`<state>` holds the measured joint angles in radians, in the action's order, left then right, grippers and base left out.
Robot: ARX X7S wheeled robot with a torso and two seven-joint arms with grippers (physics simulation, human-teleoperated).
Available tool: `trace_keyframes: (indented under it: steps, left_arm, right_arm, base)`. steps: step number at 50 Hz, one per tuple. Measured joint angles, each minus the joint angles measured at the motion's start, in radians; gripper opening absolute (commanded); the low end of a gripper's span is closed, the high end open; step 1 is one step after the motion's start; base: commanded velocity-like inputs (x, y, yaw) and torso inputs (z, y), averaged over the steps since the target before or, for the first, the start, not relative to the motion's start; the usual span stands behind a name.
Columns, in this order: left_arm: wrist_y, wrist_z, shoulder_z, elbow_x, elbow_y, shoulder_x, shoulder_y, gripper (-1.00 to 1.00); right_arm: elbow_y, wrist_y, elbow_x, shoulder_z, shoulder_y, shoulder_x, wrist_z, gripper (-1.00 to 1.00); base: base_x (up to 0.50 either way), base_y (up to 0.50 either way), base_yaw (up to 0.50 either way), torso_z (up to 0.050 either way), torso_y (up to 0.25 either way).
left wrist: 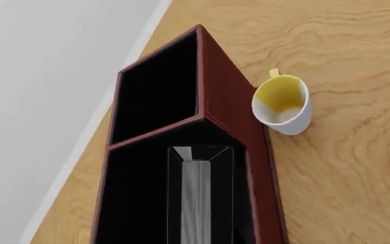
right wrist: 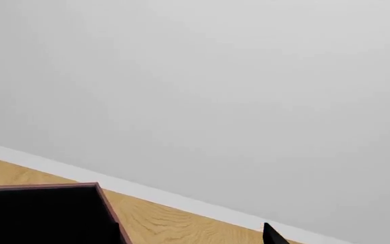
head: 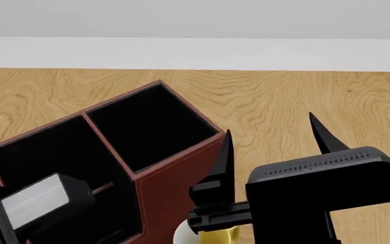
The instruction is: Pick up the book and place it in the front compartment of the caddy.
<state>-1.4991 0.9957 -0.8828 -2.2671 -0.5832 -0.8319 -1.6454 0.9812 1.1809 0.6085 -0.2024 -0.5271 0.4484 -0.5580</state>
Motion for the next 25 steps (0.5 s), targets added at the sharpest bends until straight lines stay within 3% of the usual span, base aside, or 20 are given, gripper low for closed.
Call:
trace_keyframes:
  steps: [25]
  left_arm:
    - [-0.04, -0.483, -0.232, 0.471, 0.072, 0.083, -0.23, -1.0]
  right_arm:
    - [-0.017, -0.057, 0.001, -0.013, 0.031, 0.023, -0.013, 1.0]
  base:
    - [0.0, 0.0, 0.0, 0.0, 0.001]
